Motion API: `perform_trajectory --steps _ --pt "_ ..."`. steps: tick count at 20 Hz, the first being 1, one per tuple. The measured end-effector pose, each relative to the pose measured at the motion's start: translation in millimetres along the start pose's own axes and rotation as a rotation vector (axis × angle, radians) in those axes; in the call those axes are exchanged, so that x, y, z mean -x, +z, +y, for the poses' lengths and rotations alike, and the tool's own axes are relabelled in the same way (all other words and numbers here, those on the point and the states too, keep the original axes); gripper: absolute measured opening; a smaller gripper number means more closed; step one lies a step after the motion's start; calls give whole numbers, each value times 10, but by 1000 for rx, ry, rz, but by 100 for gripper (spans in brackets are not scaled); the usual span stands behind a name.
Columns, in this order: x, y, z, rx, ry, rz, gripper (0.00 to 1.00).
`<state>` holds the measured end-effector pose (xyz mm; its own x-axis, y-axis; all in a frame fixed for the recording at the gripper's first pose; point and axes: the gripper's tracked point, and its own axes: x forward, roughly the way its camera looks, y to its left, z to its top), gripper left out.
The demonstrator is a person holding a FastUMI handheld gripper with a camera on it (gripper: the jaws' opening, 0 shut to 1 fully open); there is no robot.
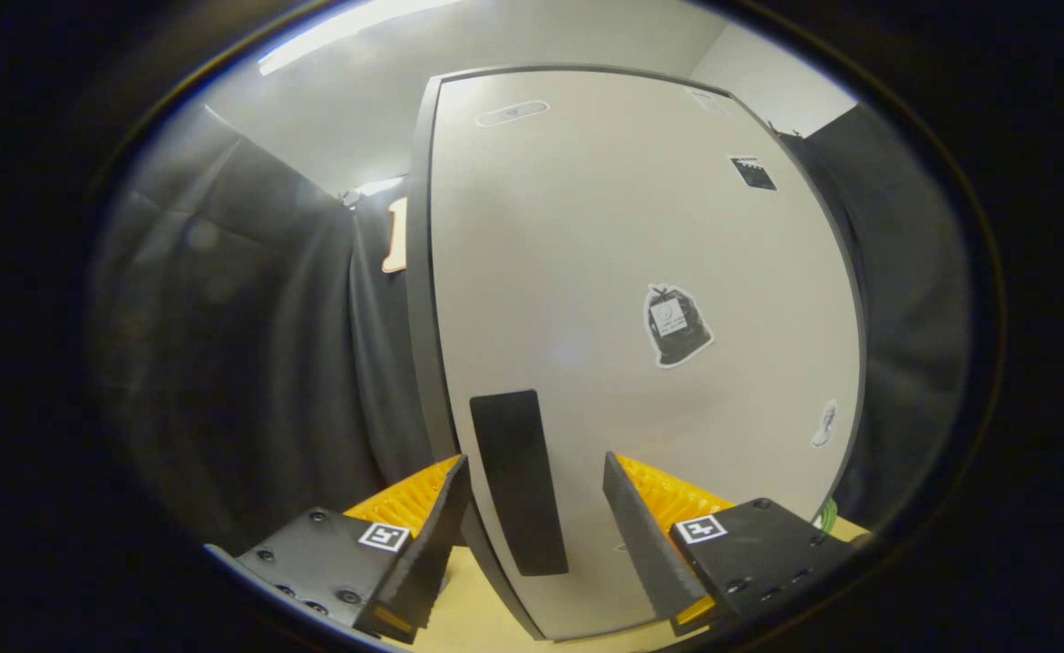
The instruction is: Open the shoe cabinet door, grab the shoes and put them into the shoe cabinet, then close the shoe cabinet door.
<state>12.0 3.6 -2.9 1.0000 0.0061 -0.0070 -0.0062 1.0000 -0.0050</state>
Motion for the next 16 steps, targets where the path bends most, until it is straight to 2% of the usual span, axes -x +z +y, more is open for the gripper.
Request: perform_trajectory --steps 14,15,16 --pt "-59 -94 46 15 17 15 27" --pt "-71 -93 -30 23 -15 13 27" --pt "-53 -103 -28 18 -6 16 27"
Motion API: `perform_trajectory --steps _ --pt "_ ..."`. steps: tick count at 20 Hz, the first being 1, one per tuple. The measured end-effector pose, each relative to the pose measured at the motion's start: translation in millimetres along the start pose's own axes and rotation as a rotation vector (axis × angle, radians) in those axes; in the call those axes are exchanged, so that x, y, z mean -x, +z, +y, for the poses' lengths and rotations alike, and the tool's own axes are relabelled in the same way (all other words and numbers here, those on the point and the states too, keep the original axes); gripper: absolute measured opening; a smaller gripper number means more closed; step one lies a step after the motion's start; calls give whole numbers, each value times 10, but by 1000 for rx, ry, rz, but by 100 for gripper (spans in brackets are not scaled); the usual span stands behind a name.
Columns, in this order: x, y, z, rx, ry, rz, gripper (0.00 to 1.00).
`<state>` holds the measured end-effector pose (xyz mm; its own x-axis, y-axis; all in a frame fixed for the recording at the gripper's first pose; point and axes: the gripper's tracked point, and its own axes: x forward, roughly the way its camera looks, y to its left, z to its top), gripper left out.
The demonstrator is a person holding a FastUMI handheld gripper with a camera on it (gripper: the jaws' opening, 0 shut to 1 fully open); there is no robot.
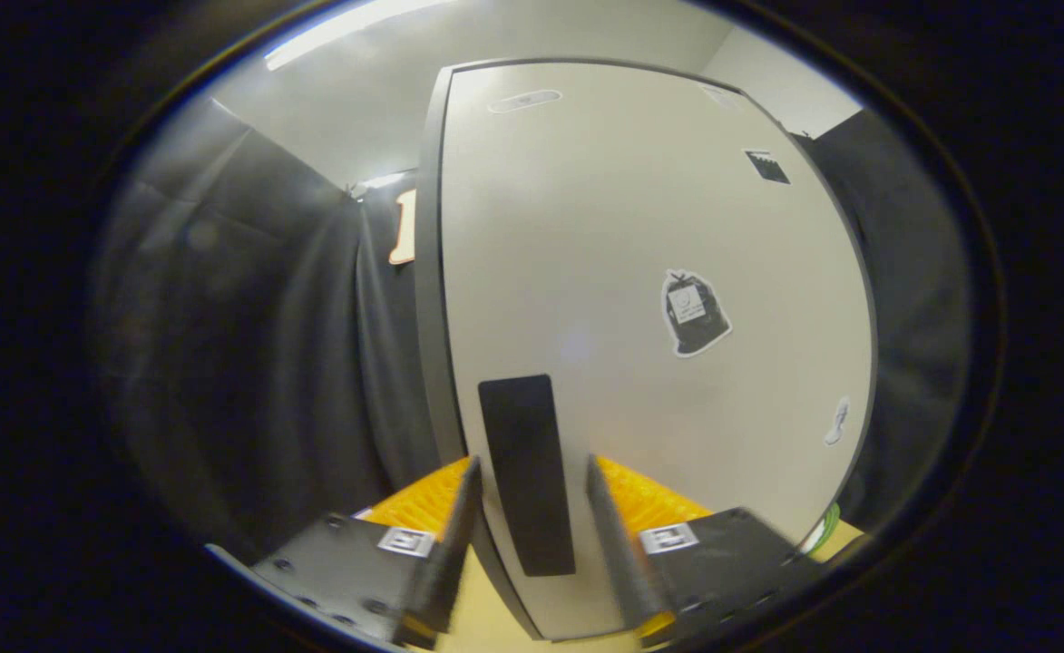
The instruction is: Open the shoe cabinet door, grab the shoes and put them into the shoe cabinet, then close the shoe cabinet door.
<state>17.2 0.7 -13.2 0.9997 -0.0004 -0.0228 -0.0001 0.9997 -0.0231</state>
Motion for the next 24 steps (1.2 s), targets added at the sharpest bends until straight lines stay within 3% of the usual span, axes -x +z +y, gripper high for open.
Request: perform_trajectory --steps 6,8,11,14,24 --pt "-12 -3 47 28 -1 10 27" --pt "-17 -3 45 14 3 13 19" --pt "6 -2 49 8 0 17 19" --pt "11 3 43 7 1 13 11" --pt "302 40 8 2 59 19 11"
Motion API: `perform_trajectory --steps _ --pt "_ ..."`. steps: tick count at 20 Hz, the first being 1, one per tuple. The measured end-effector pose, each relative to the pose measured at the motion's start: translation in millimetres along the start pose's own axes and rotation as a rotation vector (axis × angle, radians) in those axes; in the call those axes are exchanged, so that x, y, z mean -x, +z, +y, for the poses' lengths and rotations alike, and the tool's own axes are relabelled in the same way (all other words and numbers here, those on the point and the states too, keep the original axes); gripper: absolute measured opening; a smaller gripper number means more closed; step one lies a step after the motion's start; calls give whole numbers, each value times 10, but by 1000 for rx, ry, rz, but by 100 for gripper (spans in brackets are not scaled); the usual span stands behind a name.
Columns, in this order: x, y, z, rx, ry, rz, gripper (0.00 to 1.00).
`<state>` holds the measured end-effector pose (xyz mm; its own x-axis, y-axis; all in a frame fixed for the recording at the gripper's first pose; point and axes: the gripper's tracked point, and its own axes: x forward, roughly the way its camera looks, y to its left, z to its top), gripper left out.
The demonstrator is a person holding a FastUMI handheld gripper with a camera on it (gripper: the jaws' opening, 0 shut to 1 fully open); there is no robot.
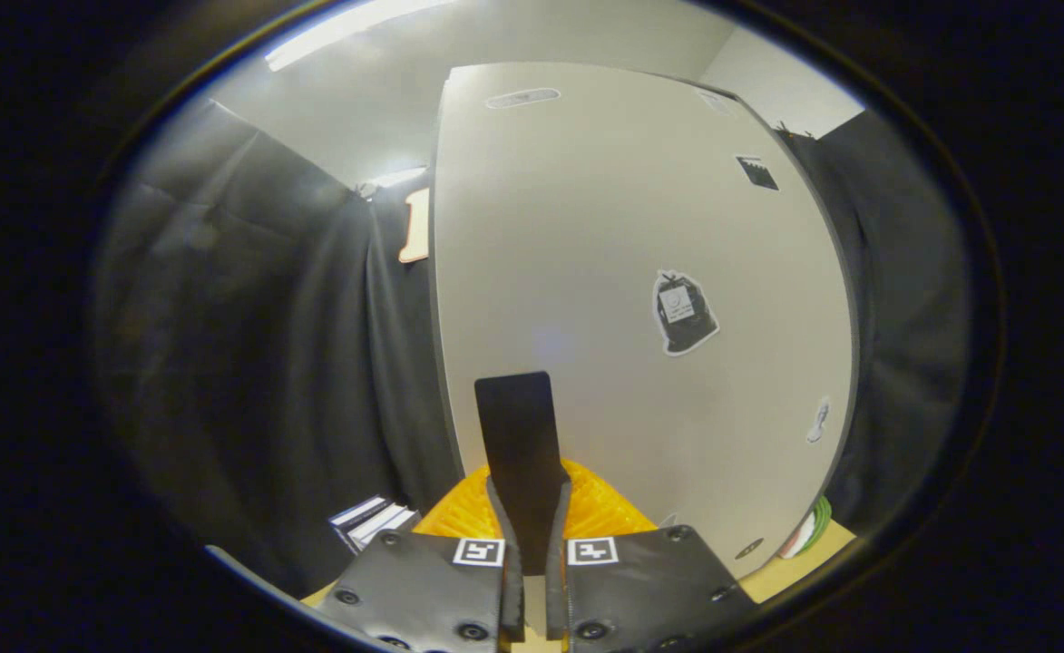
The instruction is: Open the shoe cabinet door, grab the shoes and put them into the shoe cabinet, then close the shoe cabinet door.
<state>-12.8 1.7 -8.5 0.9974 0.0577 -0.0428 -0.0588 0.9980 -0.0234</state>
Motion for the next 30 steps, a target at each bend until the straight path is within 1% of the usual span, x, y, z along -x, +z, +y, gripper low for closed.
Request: perform_trajectory --steps 4,9,15,23,26,30 --pt "154 20 -31 11 57 11 11" --pt "481 39 -131 10 126 25 11" --pt "830 74 -302 -1 184 39 11" --pt "1229 155 -670 -18 214 43 11" --pt "1438 189 -854 -22 202 35 11" --pt "1682 249 -1142 -22 166 29 10"
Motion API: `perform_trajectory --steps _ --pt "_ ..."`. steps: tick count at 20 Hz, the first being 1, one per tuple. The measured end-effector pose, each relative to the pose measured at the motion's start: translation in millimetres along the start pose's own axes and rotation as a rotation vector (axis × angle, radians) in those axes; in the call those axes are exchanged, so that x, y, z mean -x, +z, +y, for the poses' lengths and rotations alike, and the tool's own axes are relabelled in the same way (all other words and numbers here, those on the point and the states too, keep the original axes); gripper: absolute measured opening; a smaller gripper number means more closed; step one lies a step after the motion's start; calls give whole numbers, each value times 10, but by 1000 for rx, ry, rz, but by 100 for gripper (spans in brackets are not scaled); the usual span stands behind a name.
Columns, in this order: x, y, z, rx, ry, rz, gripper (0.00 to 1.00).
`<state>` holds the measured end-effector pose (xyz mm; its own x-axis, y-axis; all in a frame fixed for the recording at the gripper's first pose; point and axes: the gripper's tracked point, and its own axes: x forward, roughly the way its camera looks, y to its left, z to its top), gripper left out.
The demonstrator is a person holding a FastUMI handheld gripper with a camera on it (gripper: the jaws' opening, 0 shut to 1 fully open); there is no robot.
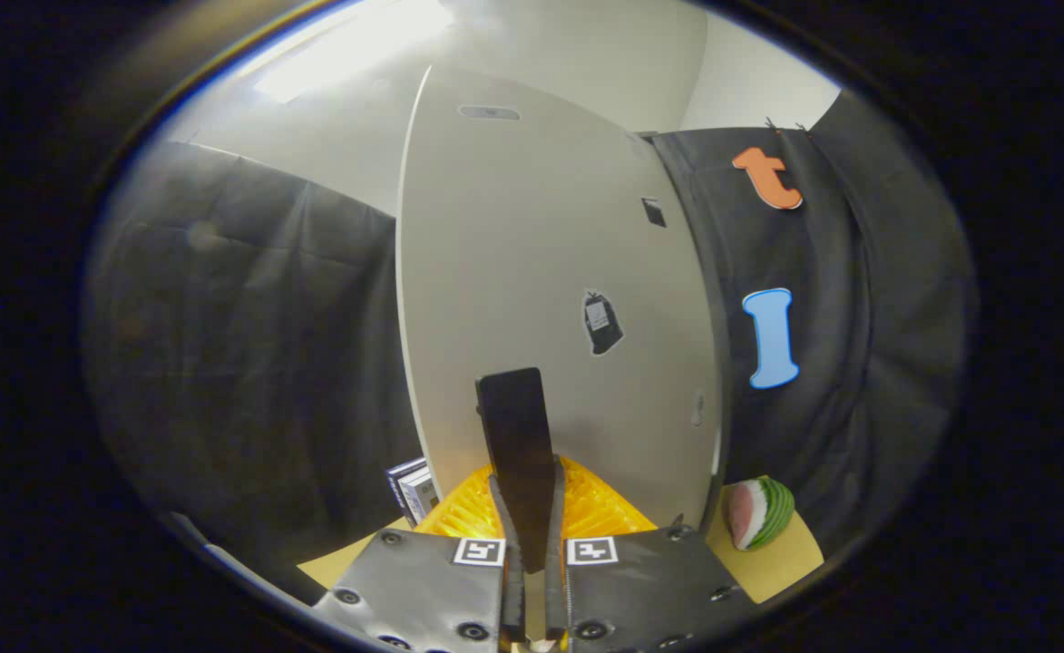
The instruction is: Open the shoe cabinet door, grab the shoes and put them into the shoe cabinet, then close the shoe cabinet door.
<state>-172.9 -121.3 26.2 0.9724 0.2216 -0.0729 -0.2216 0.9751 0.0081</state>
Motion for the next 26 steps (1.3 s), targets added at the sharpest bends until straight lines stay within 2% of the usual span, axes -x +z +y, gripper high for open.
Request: perform_trajectory --steps 8,26 --pt "383 89 -492 -7 -105 -16 10" --pt "938 274 -1515 13 -393 -50 5"
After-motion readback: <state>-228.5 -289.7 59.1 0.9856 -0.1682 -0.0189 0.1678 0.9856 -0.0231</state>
